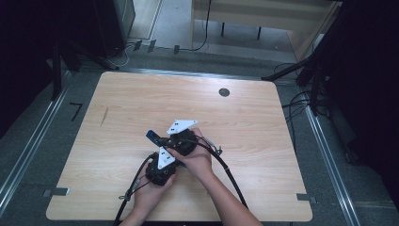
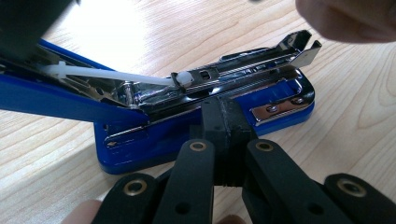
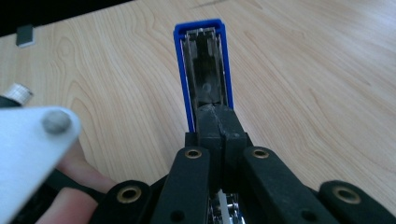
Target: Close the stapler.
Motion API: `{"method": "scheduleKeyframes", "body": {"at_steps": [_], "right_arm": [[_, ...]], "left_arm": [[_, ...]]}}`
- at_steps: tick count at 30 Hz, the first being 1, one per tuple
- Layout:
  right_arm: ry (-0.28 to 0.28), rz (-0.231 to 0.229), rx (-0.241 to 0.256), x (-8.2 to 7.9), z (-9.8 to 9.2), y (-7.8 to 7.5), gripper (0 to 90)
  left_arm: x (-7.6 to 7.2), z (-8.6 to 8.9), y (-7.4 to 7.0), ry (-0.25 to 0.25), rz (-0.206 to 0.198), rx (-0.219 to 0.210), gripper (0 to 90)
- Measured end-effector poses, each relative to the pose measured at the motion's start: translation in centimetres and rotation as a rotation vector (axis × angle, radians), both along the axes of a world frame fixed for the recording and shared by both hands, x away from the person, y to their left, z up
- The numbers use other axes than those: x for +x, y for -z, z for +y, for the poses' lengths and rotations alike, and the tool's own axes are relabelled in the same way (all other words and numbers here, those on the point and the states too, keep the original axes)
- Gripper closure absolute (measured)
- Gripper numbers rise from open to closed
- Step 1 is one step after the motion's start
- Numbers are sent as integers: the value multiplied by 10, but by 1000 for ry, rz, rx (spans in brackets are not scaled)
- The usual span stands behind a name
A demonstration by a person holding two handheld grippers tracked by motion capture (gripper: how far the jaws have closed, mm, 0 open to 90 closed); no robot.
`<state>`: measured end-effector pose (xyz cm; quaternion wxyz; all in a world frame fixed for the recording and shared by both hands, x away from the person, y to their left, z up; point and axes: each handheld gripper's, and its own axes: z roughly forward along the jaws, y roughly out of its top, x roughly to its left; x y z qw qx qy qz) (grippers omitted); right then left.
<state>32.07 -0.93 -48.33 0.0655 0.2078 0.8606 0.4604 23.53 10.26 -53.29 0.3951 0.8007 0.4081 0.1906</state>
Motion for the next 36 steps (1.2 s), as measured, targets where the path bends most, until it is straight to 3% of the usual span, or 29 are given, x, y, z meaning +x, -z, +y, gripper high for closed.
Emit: {"method": "scheduleKeyframes", "body": {"at_steps": [18, 22, 24, 36], "right_arm": [[-7, 17, -56, 4, 8, 9, 900], [-9, 14, -92, 5, 15, 13, 900], [-12, 18, -133, 5, 20, 17, 900], [3, 38, -107, 7, 17, 15, 900]], "left_arm": [[0, 0, 0, 1, -1, 4, 900], [0, 0, 0, 2, -1, 6, 900], [0, 0, 0, 5, 1, 7, 900], [0, 0, 0, 2, -1, 3, 900]]}}
